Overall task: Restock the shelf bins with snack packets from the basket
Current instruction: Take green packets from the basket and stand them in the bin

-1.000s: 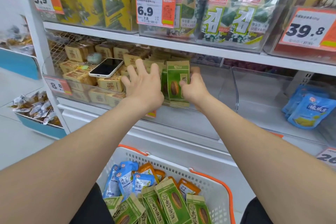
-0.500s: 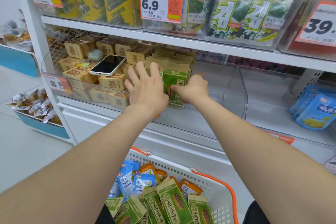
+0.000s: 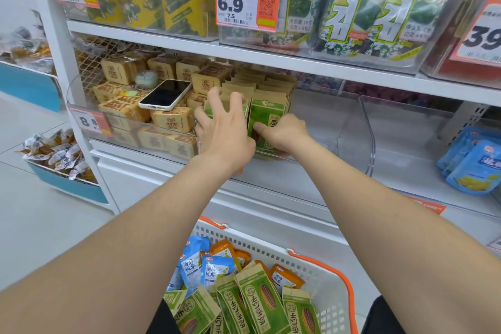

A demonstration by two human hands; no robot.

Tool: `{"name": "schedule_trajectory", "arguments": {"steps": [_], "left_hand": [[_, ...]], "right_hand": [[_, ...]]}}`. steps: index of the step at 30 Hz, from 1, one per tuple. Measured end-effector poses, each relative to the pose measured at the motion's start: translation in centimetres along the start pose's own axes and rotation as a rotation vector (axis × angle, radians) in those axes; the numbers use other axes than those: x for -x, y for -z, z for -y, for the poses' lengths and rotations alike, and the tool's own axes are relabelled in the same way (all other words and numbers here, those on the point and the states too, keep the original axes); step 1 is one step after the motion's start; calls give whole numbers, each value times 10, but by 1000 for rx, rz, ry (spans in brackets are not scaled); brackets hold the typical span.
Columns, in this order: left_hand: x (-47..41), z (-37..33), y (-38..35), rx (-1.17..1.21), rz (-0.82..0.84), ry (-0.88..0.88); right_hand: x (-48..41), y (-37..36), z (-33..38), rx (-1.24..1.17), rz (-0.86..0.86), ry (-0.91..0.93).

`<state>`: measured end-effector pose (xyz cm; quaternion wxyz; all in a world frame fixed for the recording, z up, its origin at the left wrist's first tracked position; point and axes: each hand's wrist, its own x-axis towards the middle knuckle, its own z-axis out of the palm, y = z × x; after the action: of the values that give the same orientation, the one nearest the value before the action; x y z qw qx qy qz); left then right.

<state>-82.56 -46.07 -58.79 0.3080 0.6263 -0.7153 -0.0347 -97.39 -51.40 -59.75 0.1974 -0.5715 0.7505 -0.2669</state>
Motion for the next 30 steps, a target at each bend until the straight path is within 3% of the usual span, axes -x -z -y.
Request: {"name": "schedule_trajectory", "arguments": {"steps": [7,12,20,30], "left_hand": [[6,1,5,-64,-52,-56],[16,3,12,-148,-92,-210],[28,-1,21,-174,32,-200],[14,10,12,-187,37,-243]], "right_hand": [[21,13,-2,40,95,-100],[35,19,-11,102,63,-18],[31,20,-13,-59,257,-149],[2,0,1,82,199,-140]]}}
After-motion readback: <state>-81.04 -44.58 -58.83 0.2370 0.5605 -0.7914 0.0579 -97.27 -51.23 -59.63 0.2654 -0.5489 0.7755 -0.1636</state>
